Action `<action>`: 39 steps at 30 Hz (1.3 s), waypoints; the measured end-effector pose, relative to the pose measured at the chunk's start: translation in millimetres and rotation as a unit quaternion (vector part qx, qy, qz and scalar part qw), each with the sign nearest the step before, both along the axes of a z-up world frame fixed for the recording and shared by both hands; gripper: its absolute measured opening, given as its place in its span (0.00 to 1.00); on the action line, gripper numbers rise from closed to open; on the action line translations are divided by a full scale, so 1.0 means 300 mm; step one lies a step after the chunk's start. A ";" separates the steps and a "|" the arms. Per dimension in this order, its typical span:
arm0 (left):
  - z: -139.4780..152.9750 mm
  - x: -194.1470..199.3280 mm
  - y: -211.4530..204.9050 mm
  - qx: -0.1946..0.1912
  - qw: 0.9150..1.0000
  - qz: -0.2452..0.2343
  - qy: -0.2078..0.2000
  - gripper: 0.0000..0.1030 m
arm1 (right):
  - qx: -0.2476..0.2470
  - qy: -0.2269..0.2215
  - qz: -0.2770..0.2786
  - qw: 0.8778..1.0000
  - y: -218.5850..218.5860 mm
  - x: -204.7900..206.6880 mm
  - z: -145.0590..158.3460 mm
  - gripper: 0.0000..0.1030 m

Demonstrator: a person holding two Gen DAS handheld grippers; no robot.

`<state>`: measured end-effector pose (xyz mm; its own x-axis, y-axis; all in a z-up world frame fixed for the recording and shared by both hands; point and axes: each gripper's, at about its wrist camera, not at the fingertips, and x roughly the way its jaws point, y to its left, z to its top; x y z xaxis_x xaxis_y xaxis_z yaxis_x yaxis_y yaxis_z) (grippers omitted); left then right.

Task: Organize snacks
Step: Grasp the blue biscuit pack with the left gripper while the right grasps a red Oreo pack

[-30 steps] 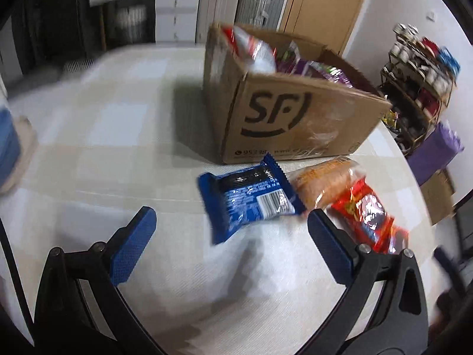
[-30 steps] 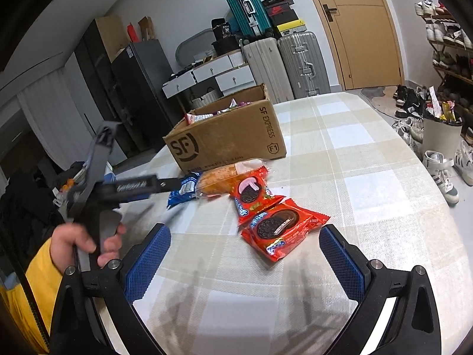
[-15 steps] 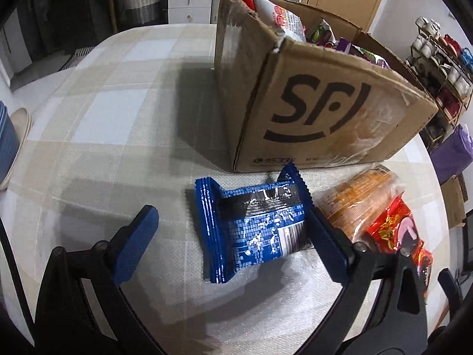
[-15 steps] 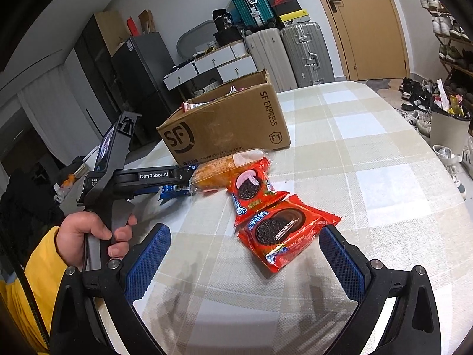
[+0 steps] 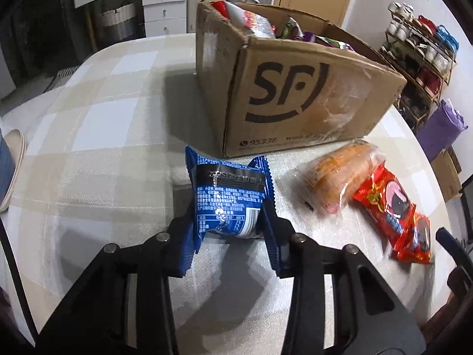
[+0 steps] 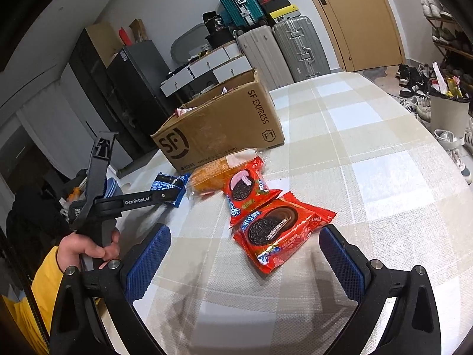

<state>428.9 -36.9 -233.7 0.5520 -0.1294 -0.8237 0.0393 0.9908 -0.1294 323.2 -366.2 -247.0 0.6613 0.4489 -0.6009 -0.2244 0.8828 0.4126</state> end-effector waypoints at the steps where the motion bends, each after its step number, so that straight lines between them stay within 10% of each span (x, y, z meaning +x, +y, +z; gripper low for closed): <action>1: 0.003 0.011 -0.004 0.001 1.000 -0.003 -0.001 0.35 | 0.001 0.001 0.001 1.000 -0.001 0.001 0.000 0.99; 20: 0.031 -0.254 0.027 -0.033 0.999 -0.016 -0.028 0.35 | 0.002 0.020 -0.015 1.000 -0.020 0.010 -0.015 0.99; 39: 0.091 -0.523 0.091 -0.039 0.998 -0.011 -0.047 0.35 | -0.120 0.121 -0.018 0.985 0.059 0.155 -0.050 0.97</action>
<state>272.0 -9.5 -206.4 0.6232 -0.2043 -0.7549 0.0765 0.9766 -0.2012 369.8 -348.6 -261.9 0.4993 0.2531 -0.8286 -0.1117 0.9672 0.2281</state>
